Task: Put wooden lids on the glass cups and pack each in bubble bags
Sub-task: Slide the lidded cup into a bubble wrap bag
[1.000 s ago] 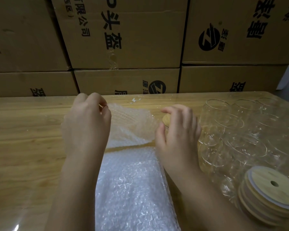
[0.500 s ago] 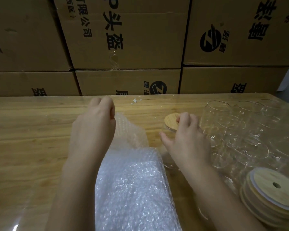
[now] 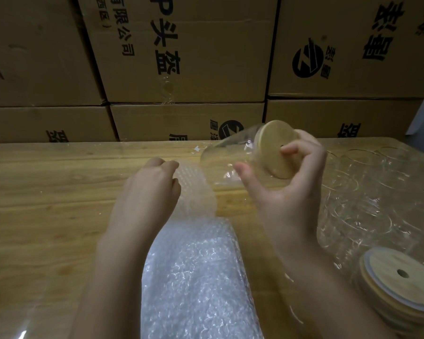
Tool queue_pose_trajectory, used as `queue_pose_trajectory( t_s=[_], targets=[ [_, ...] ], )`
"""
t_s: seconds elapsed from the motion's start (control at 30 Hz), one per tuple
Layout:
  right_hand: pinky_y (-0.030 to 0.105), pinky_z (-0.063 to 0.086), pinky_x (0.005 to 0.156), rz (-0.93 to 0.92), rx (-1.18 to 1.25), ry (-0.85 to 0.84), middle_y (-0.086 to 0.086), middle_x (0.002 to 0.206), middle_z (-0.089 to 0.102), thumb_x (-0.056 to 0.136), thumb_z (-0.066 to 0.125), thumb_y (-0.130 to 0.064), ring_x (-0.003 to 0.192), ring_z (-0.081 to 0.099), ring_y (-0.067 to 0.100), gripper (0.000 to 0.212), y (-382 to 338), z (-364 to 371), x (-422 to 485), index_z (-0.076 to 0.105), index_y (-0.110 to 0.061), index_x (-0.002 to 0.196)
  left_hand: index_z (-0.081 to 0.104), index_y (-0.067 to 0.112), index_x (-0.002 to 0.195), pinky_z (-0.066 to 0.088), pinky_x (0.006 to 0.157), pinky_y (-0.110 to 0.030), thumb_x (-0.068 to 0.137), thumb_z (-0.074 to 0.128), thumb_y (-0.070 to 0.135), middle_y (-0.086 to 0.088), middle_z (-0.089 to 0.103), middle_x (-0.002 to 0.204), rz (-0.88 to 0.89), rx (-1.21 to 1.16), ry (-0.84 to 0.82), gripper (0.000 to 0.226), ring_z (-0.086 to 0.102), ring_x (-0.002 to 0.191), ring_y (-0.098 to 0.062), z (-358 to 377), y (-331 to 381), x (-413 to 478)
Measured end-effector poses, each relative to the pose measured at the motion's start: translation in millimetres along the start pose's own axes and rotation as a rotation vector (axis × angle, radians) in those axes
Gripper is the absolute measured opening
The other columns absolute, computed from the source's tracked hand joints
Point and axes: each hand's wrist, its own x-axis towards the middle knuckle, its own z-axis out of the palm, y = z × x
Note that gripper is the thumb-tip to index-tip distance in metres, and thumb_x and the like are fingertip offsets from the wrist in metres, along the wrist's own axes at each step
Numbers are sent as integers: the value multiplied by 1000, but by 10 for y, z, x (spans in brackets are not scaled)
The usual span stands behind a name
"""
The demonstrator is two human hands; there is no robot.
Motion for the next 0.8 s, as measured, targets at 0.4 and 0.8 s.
queue_pose_trajectory(
  t_s=[0.4,0.8],
  targets=[
    [23,49,77,284,471,28,-8,106,53,69,76,-38,84,57,4,47,-141,-8,-14,42,-27,99,65,8,119,37,66,-33,95,53,16,-10,64,113,-65,-163,97,28,60,82,-32,121,19,54],
    [46,52,84,305,312,-73,-16,108,53,68,76,-48,96,60,26,47,-61,89,-72,41,-34,97,62,22,125,39,70,-23,93,48,11,10,63,118,-95,-409,151,36,53,68,3,57,8,55]
  ],
)
